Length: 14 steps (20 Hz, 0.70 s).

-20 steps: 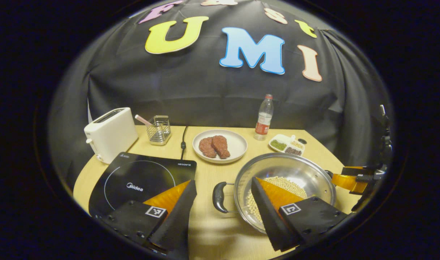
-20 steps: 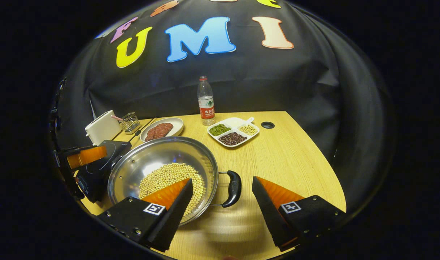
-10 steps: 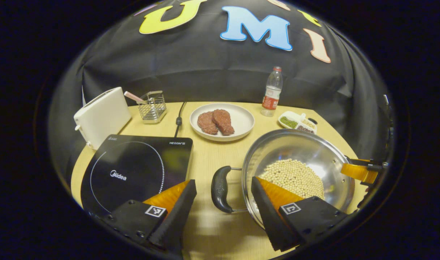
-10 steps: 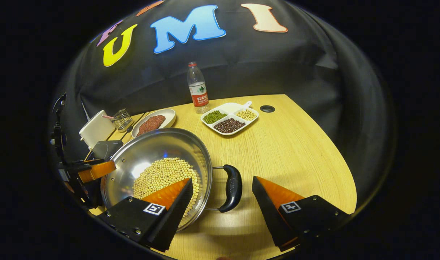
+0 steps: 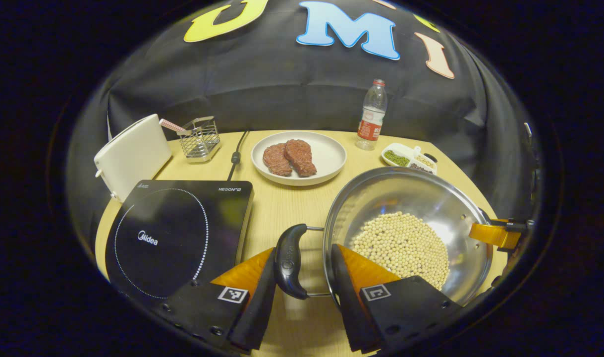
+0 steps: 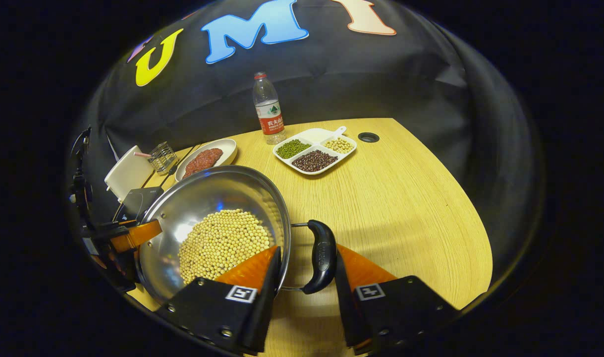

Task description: First push the handle of the pot to place it horizontally, then grasp the pot with both hands and set it on the induction cooktop.

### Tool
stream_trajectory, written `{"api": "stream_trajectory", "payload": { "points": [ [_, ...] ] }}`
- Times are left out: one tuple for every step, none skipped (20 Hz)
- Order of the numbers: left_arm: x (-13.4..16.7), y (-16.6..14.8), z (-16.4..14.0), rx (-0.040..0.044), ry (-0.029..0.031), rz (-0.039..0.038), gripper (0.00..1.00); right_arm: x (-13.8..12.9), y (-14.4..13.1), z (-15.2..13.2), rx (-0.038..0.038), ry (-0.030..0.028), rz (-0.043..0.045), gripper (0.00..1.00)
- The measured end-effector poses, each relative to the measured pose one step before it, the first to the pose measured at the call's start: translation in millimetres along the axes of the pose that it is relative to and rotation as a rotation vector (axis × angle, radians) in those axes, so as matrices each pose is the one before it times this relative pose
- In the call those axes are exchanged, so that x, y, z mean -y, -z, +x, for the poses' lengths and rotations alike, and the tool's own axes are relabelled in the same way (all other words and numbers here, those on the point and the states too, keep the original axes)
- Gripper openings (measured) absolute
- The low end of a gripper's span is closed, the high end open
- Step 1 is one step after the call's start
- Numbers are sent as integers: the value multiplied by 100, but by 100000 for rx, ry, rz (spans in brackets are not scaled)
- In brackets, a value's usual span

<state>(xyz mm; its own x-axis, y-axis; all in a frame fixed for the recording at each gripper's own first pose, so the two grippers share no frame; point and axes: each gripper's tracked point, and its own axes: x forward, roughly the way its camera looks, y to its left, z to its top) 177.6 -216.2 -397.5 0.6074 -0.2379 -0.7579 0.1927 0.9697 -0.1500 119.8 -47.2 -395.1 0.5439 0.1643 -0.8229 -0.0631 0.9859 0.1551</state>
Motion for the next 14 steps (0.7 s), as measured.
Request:
{"api": "stream_trajectory", "payload": {
  "points": [
    [-38, 9, 92, 26, 70, -424, 72, -155, -67, 47, -351, -503, -312, 53],
    [20, 10, -241, 389, -9, -627, 63, -90, 156, 52, 139, 204, 1283, 48],
    [-13, -40, -60, 50, -367, -115, 65, 92, -272, -63, -232, -575, -296, 46],
    [52, -22, -129, 498, 333, -314, 60, 6, -25, 36, 86, 37, -515, 46],
    [89, 45, 103, 67, 290, -692, 65, -24, -32, 30, 39, 214, -871, 40],
    [-33, 191, -154, -242, 288, -468, 62, 53, 68, -124, -304, 97, -1170, 46],
    [-4, 8, -206, 134, 94, -336, 59, -67, -176, -263, 503, -6, -661, 45],
    [-53, -54, -219, 536, 48, -529, 62, -68, -126, -405, 414, 29, -877, 45],
    [-22, -137, -355, 722, -57, -356, 59, -102, -362, -273, 231, -135, -793, 45],
    [-50, -282, -496, 1221, -224, -210, 62, -205, -393, -393, 1039, -192, -542, 45],
    [-131, -388, -452, 903, -239, -76, 58, -260, -392, -347, 607, -172, -606, 46],
    [-186, -261, -589, 890, -309, -469, 62, -287, -294, -375, 366, -257, -456, 45],
    [-267, -286, -500, 462, -194, -623, 62, -361, -372, -377, 507, -342, -116, 45],
    [-328, -328, -493, 994, 157, -495, 62, -417, -63, -233, 199, -385, 72, 45]
  ]
}}
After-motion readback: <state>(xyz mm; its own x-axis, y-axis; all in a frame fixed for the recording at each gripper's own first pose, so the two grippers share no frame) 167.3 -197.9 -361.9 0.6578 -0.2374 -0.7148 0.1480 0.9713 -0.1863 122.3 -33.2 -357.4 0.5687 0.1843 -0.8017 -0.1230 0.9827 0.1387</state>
